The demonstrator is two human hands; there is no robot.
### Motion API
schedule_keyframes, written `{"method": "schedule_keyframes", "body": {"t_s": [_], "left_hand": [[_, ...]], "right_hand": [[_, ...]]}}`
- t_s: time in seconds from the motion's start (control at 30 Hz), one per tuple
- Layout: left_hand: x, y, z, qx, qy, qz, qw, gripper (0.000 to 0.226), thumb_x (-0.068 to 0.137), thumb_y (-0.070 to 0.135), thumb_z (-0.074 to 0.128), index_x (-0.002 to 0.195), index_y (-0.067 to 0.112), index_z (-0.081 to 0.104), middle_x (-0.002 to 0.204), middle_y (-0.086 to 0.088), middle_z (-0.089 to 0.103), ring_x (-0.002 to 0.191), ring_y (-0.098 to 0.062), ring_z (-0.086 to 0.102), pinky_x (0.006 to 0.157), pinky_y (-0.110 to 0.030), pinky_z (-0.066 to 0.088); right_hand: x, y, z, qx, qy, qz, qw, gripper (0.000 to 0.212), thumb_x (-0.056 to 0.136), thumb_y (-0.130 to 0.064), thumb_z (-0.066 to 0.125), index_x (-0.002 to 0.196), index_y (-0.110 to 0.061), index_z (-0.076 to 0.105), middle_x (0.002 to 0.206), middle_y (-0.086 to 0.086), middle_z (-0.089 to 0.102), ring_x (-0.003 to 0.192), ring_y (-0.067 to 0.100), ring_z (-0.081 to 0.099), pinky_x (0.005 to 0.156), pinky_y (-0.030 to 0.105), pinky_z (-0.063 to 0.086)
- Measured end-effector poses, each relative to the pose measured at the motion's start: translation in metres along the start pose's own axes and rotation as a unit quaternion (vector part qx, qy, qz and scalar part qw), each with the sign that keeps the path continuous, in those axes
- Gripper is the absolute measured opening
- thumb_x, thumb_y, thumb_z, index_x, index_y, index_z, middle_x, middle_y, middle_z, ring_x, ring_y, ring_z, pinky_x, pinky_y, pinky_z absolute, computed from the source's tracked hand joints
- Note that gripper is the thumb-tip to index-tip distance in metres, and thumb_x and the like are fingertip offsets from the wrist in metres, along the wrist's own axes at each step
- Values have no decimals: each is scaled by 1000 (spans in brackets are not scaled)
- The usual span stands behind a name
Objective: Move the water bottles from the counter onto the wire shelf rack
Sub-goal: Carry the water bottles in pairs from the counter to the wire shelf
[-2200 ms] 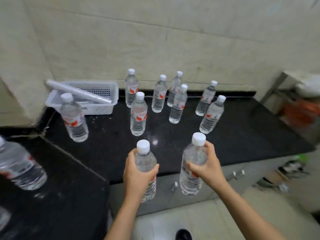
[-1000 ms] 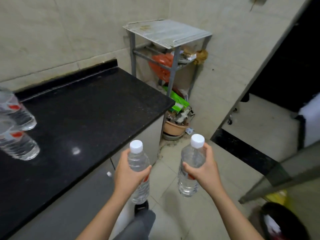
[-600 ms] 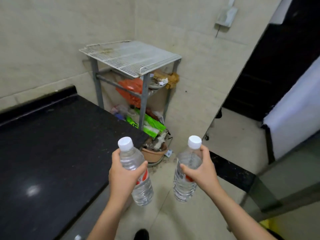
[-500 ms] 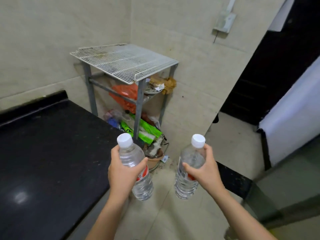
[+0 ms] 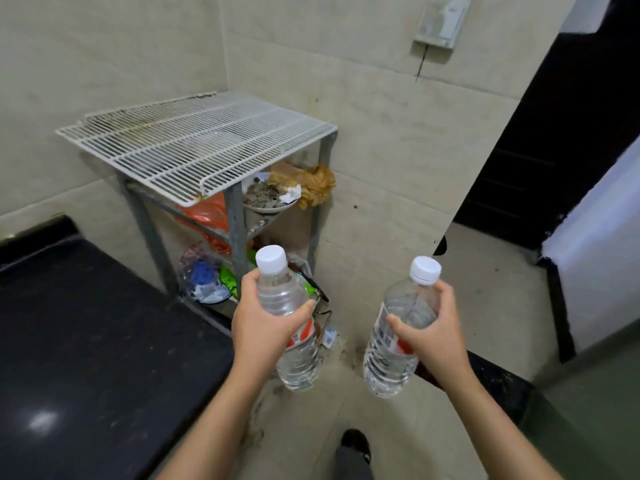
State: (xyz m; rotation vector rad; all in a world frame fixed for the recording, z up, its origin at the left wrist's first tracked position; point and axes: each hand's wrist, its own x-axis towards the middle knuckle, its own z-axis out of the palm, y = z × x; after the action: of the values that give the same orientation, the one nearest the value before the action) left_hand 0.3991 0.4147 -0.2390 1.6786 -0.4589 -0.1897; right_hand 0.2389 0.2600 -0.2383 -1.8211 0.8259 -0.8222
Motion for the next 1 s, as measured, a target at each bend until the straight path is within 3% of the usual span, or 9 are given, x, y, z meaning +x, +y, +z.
{"method": "schedule_keyframes", "body": {"t_s": [0.07,0.13,0.3,0.37,0.5,0.7,0.87,1.0], "left_hand": [[20,7,27,-1,12,19,1000,62,56,23,84,105,29,47,89,20,59,87,-9,61,79,-33,48],[41,16,53,-8,35,28,999,64,52,29,83,105,30,47,91,22,58,87,-2,60,80,-32,47],[84,49,100,-33,112,64,991,61,56,25,82,105,31,46,96,21,57,87,10,57,78,-23,45],[97,68,106,-27,135,88,987,58,57,28,84,98,42,45,99,19,57,92,8,57,78,-19,46],[121,102,103,5,148,135,980,51,52,25,77,91,41,48,90,19,59,82,19,57,67,1,42],[150,134,87,22,184,164,969,55,51,23,81,92,40,49,87,32,64,83,14,61,65,-3,46],[193,161,69,38,229,203,951,57,51,27,82,96,37,50,91,18,62,83,12,60,70,-8,49],[250,170,52,38,227,214,949,53,59,24,82,95,40,48,95,16,59,88,2,60,72,-18,47]], "right_hand": [[38,6,-4,11,-16,-23,1000,69,60,-16,79,106,-42,36,100,-23,51,88,-11,56,73,13,42],[79,8,-8,21,-39,-51,998,69,60,-16,79,107,-41,36,102,-25,51,90,-11,56,75,13,42],[179,-2,-14,34,-99,-122,987,72,59,-25,79,112,-41,32,101,-33,44,87,-31,43,66,-4,38],[213,-15,-15,46,-127,-153,979,70,58,-27,79,107,-49,34,102,-33,46,90,-28,46,68,-2,38],[263,-41,-8,91,-155,-214,960,73,55,-25,82,101,-60,36,101,-31,52,92,-18,54,73,1,42],[307,-81,23,167,-177,-269,932,62,50,-23,74,98,-45,41,98,-23,53,83,-17,56,68,-1,41],[343,-127,55,181,-185,-308,915,65,54,-27,78,100,-47,37,95,-21,54,86,-11,56,75,7,46],[386,-165,93,185,-189,-332,906,70,59,-24,80,110,-38,34,93,-15,51,82,-14,55,67,3,43]]}}
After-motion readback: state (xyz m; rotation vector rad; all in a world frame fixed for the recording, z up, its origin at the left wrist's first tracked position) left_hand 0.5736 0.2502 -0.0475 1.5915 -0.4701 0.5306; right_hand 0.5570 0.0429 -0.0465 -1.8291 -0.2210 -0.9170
